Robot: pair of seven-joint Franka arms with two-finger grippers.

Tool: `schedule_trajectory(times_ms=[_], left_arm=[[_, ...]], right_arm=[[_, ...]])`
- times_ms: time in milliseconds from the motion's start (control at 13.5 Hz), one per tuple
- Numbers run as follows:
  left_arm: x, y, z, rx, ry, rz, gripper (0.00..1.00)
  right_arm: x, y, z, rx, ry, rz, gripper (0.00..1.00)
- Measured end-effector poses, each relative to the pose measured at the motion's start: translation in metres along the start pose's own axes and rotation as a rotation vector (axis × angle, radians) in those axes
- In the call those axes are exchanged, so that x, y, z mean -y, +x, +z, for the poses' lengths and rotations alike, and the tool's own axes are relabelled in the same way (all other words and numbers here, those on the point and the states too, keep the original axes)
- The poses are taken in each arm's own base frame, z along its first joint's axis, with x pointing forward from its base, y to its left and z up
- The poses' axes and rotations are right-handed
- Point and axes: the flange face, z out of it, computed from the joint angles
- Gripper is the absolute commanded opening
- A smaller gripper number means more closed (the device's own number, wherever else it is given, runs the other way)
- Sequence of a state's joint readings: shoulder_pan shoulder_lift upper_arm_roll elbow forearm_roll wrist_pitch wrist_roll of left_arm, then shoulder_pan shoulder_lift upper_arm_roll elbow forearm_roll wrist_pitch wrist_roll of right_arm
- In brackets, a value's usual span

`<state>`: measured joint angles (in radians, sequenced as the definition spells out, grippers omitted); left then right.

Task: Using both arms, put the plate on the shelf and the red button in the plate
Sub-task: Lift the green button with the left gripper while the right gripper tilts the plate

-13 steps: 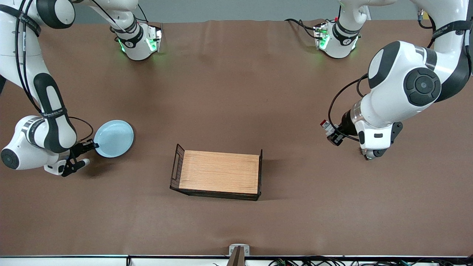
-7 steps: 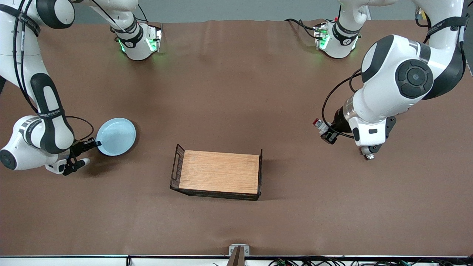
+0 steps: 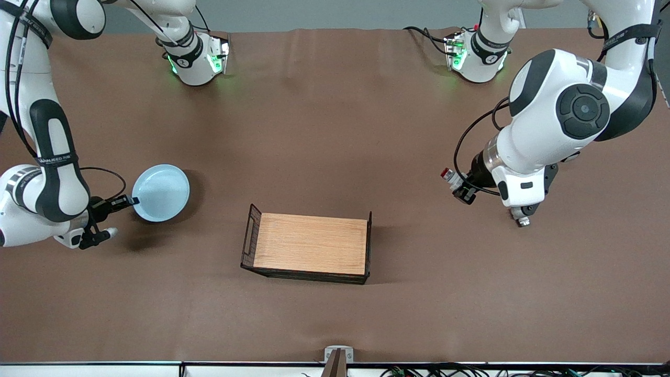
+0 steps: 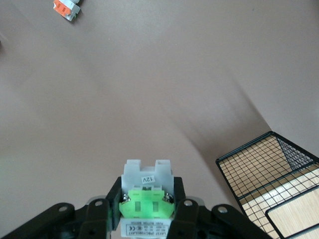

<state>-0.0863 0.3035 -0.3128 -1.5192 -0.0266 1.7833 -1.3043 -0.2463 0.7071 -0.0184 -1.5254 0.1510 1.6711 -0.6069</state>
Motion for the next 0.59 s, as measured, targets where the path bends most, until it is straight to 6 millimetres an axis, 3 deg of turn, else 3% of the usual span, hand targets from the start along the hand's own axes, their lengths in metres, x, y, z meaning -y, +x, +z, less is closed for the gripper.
schedule_trajectory(times_ms=[593], left_arm=[[-0.008, 0.010, -0.009, 0.001, -0.029, -0.016, 0.00]], right_arm=[[0.037, -0.005, -0.064, 0.025, 0.012, 0.116, 0.00]])
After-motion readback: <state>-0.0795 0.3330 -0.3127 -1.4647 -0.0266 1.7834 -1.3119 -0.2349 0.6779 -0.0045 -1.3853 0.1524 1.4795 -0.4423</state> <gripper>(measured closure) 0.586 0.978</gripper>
